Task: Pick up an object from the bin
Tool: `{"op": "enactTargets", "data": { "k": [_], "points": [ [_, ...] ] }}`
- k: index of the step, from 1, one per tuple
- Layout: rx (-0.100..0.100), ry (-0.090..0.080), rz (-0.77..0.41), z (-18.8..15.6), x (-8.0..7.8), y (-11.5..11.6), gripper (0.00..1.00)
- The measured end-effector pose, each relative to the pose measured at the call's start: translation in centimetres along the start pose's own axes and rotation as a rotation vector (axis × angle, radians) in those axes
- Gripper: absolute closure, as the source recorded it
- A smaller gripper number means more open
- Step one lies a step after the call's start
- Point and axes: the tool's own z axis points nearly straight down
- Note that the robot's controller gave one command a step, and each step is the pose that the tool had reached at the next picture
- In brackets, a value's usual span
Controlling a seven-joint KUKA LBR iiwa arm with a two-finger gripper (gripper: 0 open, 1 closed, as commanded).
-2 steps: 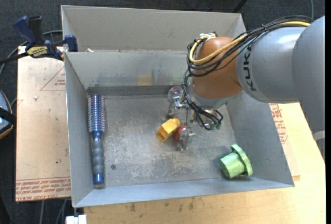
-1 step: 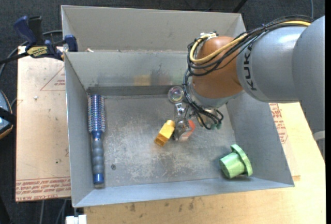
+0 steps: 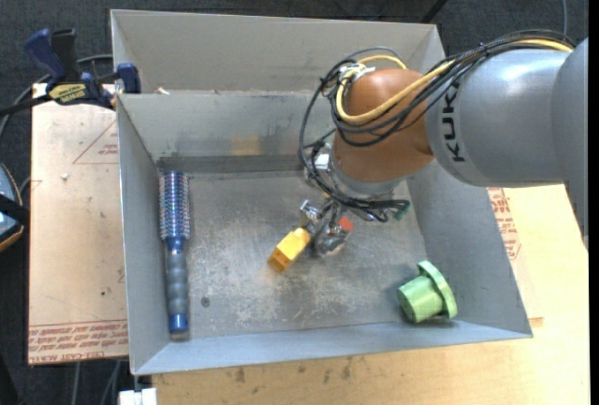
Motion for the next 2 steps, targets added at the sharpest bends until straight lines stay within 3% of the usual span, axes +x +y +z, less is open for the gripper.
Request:
{"op": "enactTargets", "data": {
  "k": [1, 2],
  "points": [
    [-0.002, 0.002, 0.002, 0.08, 0.07, 0.03, 0.00],
    [-0.002, 0.001, -0.029, 0.23, -0.44, 0.17, 0.00]
  ]
}}
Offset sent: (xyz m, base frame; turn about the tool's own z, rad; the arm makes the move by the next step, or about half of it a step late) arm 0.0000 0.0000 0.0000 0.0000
